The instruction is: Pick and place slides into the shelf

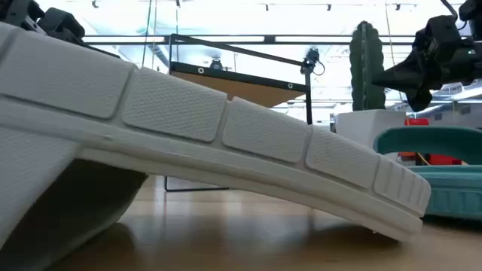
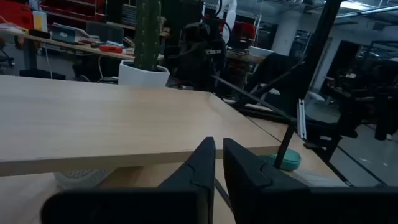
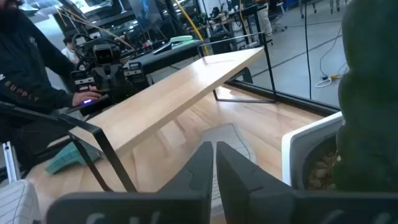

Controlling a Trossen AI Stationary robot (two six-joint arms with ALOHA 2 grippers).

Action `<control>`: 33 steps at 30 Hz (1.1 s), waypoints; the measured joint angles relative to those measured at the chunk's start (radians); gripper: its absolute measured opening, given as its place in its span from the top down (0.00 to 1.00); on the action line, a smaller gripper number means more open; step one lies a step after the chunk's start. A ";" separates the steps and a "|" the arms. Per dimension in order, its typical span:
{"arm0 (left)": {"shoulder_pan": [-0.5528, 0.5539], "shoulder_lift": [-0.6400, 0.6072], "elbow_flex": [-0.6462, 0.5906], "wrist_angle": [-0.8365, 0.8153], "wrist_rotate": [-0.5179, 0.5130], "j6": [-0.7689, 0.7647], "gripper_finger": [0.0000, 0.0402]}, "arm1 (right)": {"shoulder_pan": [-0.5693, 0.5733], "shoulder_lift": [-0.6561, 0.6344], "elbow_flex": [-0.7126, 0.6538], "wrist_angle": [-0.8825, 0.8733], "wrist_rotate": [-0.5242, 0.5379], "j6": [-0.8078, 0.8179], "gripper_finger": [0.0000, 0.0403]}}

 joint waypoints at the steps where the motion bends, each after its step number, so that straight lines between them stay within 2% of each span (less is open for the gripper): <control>1: 0.000 0.000 0.000 0.000 0.000 0.000 0.92 | 0.000 0.000 0.000 0.000 0.000 0.000 0.93; 33: 0.000 0.000 0.000 0.000 0.000 0.000 0.91 | 0.000 0.000 0.000 0.000 0.000 0.000 0.93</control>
